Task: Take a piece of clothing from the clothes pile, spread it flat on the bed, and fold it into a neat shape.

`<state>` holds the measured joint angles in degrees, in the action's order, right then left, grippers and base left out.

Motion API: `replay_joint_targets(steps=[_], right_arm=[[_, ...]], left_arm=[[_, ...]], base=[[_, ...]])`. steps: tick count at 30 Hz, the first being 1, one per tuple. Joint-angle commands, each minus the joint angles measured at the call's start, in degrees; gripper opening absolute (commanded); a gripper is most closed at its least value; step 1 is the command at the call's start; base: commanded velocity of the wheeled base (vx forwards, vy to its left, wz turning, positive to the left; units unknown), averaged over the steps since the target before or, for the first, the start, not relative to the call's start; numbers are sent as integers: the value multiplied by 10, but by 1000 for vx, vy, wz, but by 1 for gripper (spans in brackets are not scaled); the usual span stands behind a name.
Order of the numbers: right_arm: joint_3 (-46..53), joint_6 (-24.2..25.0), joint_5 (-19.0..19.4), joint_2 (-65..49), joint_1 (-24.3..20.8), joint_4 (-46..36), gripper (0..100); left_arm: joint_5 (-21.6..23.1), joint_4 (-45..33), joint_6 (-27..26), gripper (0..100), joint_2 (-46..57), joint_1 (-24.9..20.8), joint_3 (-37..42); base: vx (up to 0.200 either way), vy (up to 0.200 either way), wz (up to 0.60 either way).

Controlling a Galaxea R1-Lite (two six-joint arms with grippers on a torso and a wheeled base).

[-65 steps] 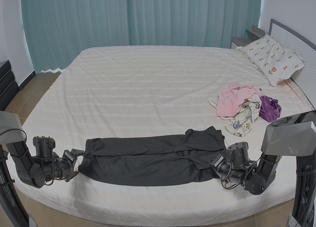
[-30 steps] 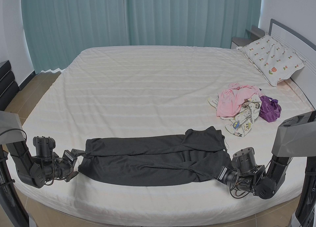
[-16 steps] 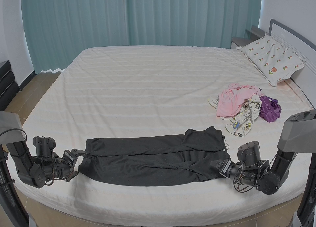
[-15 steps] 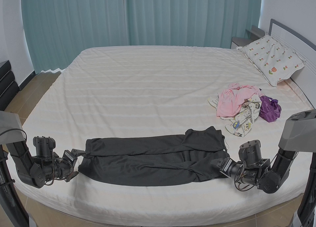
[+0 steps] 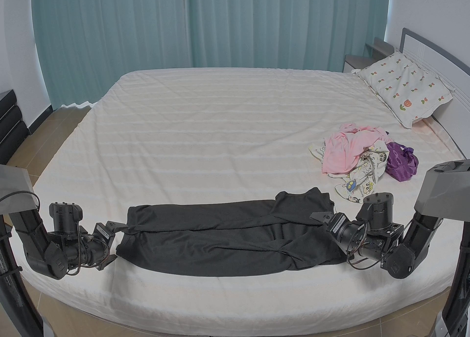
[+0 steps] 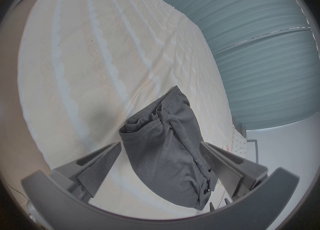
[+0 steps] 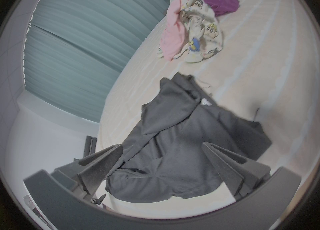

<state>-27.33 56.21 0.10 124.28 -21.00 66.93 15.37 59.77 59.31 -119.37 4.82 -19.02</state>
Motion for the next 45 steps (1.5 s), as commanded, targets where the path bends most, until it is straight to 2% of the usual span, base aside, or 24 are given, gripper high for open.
replay_joint_targets(steps=[1, 7, 17, 22, 27, 28, 30, 31, 40, 45], right_arm=[[-16, 14, 15, 39, -11, 25, 100], [-27, 10, 13, 102, 6, 30, 100], [-19, 3, 9, 99, 47, 51, 100], [8, 1, 9, 100, 46, 104, 100], [18, 1, 9, 103, 42, 117, 100], [20, 1, 9, 103, 41, 117, 100], [20, 1, 9, 103, 41, 117, 100], [21, 1, 9, 105, 37, 117, 100], [21, 1, 10, 105, 34, 117, 100], [22, 1, 9, 105, 27, 117, 100]], left_arm=[[0, 0, 0, 100, -1, 0, -1], [0, 0, 0, 100, -1, 0, -1], [-2, 1, -5, 100, 6, 0, 4], [-1, 1, -75, 100, 7, 3, 4], [0, -4, -129, 100, 32, 1, 2], [0, -4, -159, 100, 31, -1, 1], [0, -4, -159, 100, 31, -1, 1], [1, -4, -224, 100, 27, -2, -6], [23, -2, -378, 100, -41, -2, -30], [22, -4, -396, 100, -64, -2, -42]], base=[[0, 0, 0], [0, 0, 0], [0, 0, 0], [0, 0, 0], [0, 0, 0], [0, 0, 0], [0, 0, 0], [0, 0, 0], [0, 0, 0], [0, 0, 0]])
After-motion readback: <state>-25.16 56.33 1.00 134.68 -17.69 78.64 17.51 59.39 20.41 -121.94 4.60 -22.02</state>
